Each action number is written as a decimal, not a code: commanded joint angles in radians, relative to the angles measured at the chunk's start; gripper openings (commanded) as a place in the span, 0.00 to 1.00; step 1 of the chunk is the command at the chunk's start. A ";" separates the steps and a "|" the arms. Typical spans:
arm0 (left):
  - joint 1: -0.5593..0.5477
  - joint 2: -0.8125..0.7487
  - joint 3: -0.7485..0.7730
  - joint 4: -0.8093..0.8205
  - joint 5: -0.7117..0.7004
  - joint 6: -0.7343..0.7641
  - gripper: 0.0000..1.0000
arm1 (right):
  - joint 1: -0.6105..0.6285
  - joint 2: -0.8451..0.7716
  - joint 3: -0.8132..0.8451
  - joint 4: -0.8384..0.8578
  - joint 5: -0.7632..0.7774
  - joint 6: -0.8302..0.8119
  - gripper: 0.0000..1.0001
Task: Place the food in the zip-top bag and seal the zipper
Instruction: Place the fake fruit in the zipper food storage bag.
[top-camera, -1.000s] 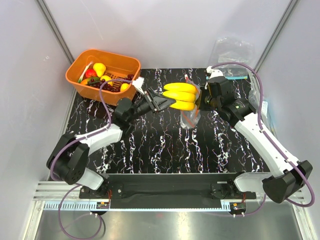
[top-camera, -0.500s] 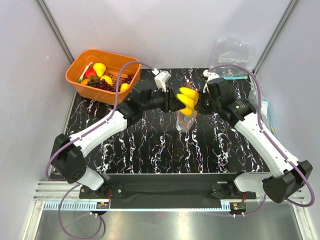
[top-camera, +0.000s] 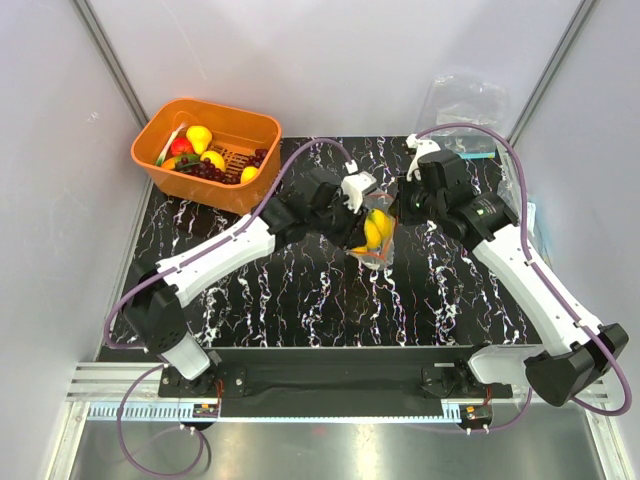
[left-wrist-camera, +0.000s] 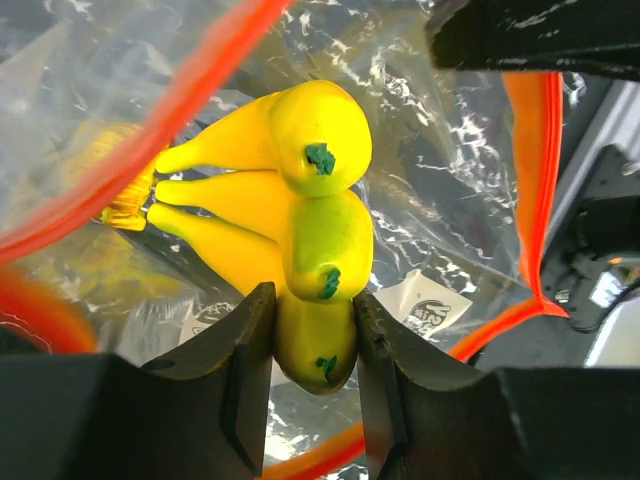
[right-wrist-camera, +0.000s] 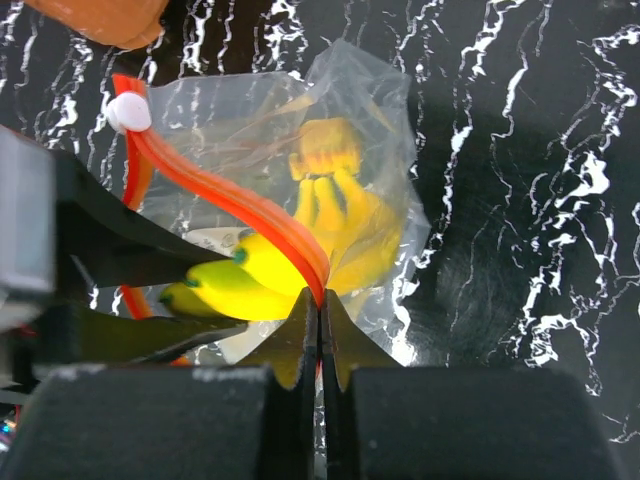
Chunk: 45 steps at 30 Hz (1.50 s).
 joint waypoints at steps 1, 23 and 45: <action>-0.035 0.011 0.072 0.002 -0.111 0.087 0.32 | -0.001 -0.015 0.057 0.013 -0.060 -0.008 0.00; -0.137 0.056 -0.263 0.608 -0.220 0.107 0.33 | -0.004 -0.073 0.118 0.029 -0.042 0.119 0.00; -0.137 -0.152 -0.078 0.188 -0.256 0.028 0.82 | -0.008 -0.069 -0.026 0.059 0.033 0.113 0.00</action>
